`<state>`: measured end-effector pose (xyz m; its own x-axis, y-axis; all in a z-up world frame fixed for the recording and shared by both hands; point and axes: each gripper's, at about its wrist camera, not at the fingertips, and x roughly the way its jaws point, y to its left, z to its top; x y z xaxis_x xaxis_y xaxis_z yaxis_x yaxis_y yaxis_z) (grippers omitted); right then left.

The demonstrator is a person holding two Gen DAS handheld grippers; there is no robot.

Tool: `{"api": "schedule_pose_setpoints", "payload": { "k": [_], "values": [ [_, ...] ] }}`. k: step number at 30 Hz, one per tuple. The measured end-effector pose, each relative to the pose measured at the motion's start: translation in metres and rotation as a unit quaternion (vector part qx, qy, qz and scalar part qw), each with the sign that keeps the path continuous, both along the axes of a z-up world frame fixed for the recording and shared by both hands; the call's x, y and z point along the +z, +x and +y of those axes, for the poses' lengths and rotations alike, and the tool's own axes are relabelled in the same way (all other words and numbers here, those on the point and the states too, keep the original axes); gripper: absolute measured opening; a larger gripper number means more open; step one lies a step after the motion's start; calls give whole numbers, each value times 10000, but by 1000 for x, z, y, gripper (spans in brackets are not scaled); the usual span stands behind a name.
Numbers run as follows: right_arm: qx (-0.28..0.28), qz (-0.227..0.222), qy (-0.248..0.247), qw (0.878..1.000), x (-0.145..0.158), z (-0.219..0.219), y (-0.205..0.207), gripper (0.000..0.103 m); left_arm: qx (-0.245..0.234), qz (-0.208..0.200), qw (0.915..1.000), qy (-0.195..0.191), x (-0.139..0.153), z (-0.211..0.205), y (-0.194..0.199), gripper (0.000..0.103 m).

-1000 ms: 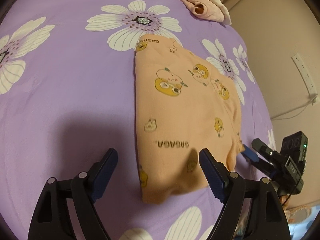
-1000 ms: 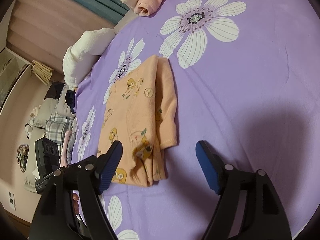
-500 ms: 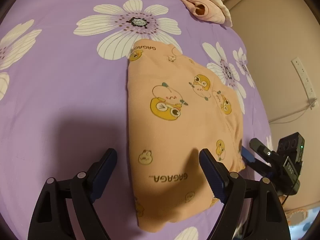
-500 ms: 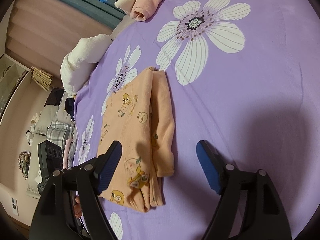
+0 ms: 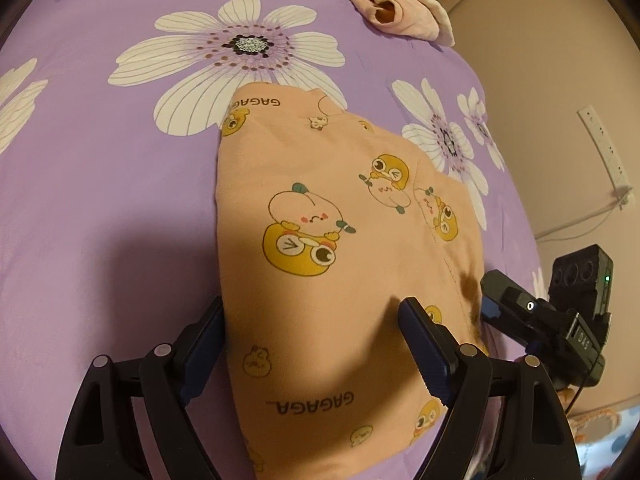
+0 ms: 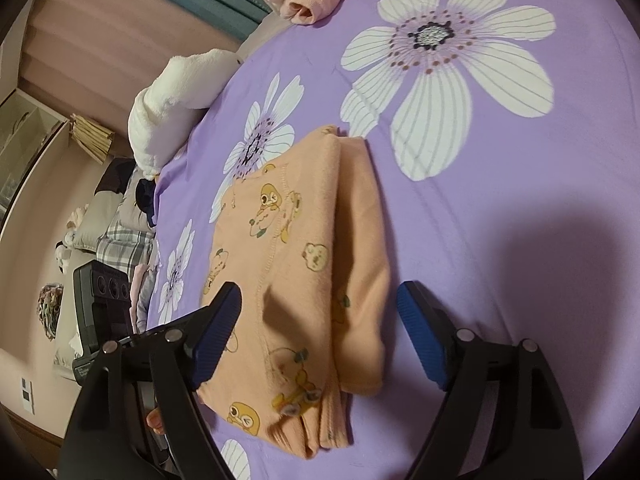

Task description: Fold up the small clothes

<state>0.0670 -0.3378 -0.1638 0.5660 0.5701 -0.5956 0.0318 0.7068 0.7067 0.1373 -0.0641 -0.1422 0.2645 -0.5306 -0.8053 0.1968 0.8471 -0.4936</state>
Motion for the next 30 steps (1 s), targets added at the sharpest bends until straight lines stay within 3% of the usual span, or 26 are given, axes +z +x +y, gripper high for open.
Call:
{"api": "schedule_pose_setpoints", "payload": {
  "k": [10,20,27,30],
  "values": [
    [366,-78,-221,9991,0,26,17,77,-85,-67,9999,-35,-1,-8,6,83],
    [192,-24,-206,9996,-8,27,27,49,-34,-84,9998,-160,-2,-10,10,82],
    [205,-30,-481,9986,-5,37,27,38,64,-122,9999,-30,-1,-10,8,72],
    [194,-54,-560,9982,-3,40,27,34,105,-147,9998,38,0,-8,7,62]
  ]
}}
